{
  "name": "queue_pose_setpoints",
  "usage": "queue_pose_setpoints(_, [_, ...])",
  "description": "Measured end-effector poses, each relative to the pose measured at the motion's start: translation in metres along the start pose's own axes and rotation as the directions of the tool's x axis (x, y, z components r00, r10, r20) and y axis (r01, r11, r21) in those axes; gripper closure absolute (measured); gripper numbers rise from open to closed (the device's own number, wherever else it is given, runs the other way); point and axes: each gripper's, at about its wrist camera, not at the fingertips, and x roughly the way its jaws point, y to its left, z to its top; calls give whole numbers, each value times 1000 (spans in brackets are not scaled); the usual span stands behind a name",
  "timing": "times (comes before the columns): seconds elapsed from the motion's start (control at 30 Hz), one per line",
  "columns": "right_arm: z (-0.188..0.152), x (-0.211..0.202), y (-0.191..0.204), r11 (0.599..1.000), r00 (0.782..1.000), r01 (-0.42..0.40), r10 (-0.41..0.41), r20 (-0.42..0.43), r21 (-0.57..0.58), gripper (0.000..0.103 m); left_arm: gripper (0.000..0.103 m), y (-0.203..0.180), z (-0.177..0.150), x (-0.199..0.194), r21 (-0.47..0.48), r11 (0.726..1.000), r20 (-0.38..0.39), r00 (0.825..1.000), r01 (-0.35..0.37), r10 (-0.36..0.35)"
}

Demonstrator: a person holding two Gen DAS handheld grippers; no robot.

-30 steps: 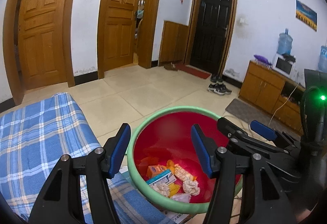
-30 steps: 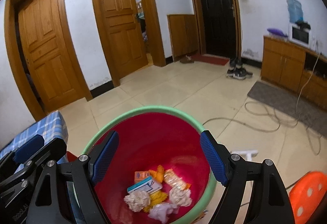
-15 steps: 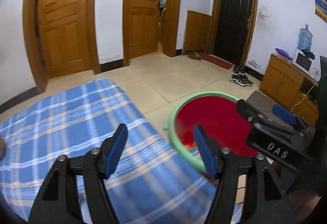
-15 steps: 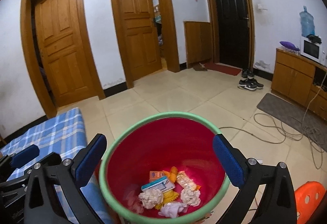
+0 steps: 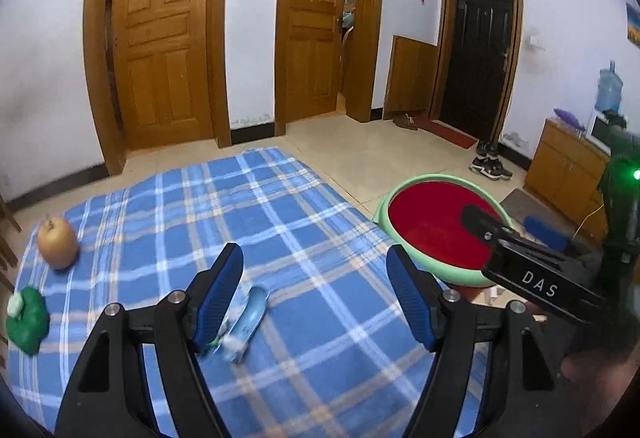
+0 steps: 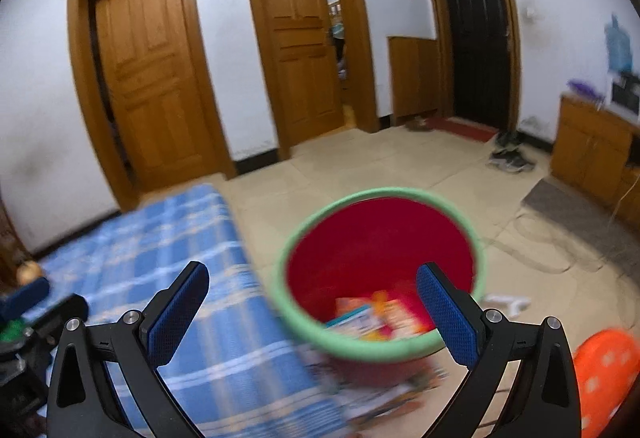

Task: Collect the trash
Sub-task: 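Move both tools back over the table toward the toy figure and blue piece, then grasp the green toy figure with the left tool while the right tool grasps the blue piece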

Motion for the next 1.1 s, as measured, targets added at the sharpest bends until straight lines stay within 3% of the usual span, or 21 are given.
queue_pose_setpoints(0.1, [-9,-11,10,996,997,-77,76,16,42,0,29,17,-7,-14,-44,999,7,1000,-24,24])
queue_pose_setpoints(0.27, [-20,-27,42,996,998,-59,60,19,-72,0,29,51,-22,-23,-118,991,-17,998,-68,66])
queue_pose_setpoints(0.47, [-28,-25,69,985,988,-144,138,-63,-98,0,25,81,-35,-31,-146,985,-43,995,-95,90])
queue_pose_setpoints(0.57, [-32,-18,79,968,965,-243,234,-121,-63,0,19,92,-41,-33,-146,986,-74,995,-74,64])
queue_pose_setpoints(0.7, [-39,-8,104,970,966,-219,200,-163,-106,0,19,104,-54,-41,-136,975,-52,984,-174,169])
queue_pose_setpoints(0.77, [-44,2,118,956,947,-269,241,-210,-115,0,19,111,-58,-42,-137,971,-46,980,-198,194])
queue_pose_setpoints(0.9, [-51,19,142,947,931,-295,255,-260,-128,0,19,126,-67,-38,-157,970,-51,983,-184,179])
queue_pose_setpoints(1.07, [-53,46,170,944,932,-260,191,-308,-202,1,19,126,-74,-28,-143,974,-82,983,-178,167])
queue_pose_setpoints(1.1, [-53,51,171,948,932,-247,175,-318,-203,6,19,124,-75,-28,-130,974,-82,981,-184,174])
